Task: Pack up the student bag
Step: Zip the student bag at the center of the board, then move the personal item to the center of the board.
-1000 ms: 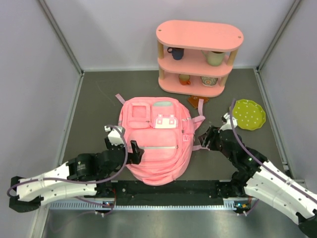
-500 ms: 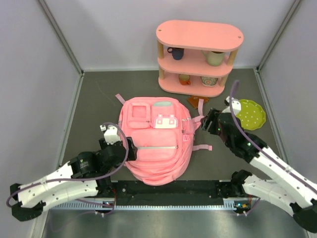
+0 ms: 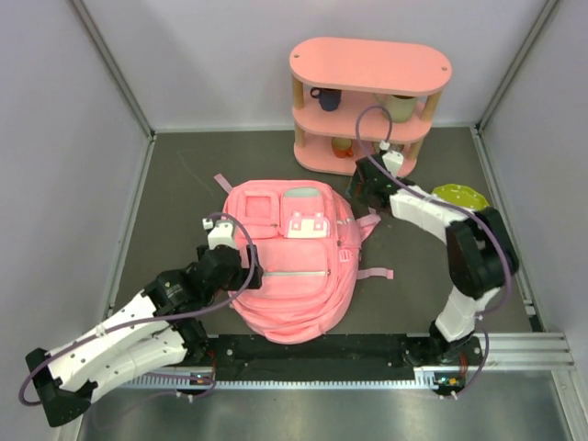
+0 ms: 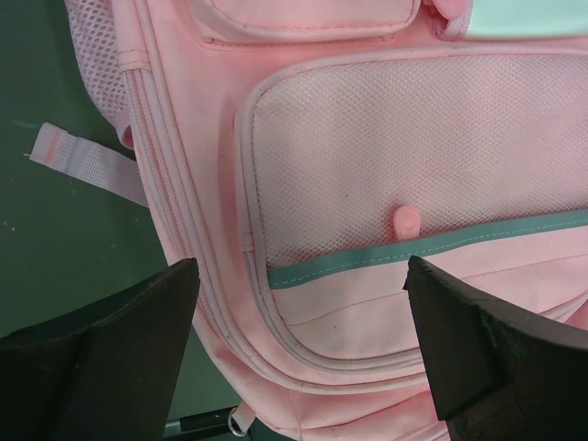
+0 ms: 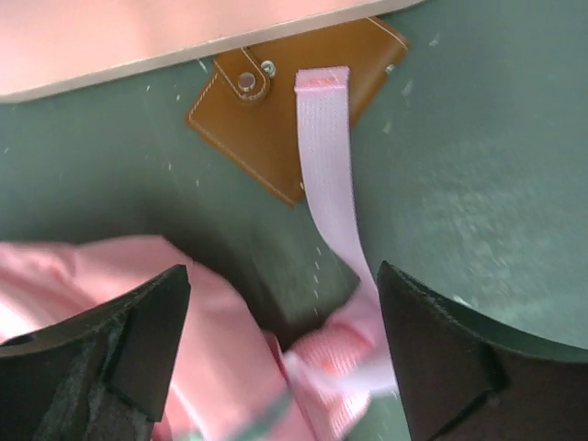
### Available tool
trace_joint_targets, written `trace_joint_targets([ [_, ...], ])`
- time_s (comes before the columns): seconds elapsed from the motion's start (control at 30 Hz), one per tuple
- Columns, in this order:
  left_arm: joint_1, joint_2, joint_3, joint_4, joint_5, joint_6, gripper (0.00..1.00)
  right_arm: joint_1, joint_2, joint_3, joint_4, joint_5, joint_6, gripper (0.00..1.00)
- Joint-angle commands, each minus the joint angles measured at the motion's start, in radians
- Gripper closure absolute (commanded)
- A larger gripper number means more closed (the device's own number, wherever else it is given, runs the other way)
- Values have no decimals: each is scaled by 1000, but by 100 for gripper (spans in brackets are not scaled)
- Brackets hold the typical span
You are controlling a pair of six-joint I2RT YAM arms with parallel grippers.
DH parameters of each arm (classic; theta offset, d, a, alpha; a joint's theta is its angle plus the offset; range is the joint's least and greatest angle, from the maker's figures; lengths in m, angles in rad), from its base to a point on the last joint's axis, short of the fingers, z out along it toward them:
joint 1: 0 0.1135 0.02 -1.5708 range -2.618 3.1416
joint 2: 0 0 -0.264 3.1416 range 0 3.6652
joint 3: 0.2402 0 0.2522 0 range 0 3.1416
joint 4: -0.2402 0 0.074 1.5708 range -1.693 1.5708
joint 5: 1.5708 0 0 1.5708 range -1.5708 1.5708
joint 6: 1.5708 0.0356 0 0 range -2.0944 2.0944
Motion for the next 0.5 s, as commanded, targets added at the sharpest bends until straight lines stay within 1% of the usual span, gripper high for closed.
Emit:
trace_joint_targets([
  [0.0,7,-8,32,63,18,33,2,-29,171,174,65,-4,80,16],
  [0.07,13,-25,21,63,18,30,2,-29,208,227,72,37,124,9],
  [0.1,14,-28,18,65,18,27,2,-27,254,243,75,55,134,1],
  [0.13,16,-32,11,66,25,24,2,-29,277,264,74,84,134,1],
  [0.17,19,-35,8,71,30,24,2,-27,305,321,25,103,141,1],
  [0.2,20,-35,1,72,36,24,2,-29,338,344,11,127,145,1],
  [0.3,25,-27,-12,89,47,24,2,-27,388,390,2,139,128,1],
  [0.33,30,-24,-17,95,50,29,2,-27,429,412,-21,148,123,1],
  [0.37,31,-16,-19,98,55,33,2,-27,446,454,-84,161,143,1],
  [0.47,37,-6,-15,103,56,44,2,-27,477,455,-95,178,171,1],
])
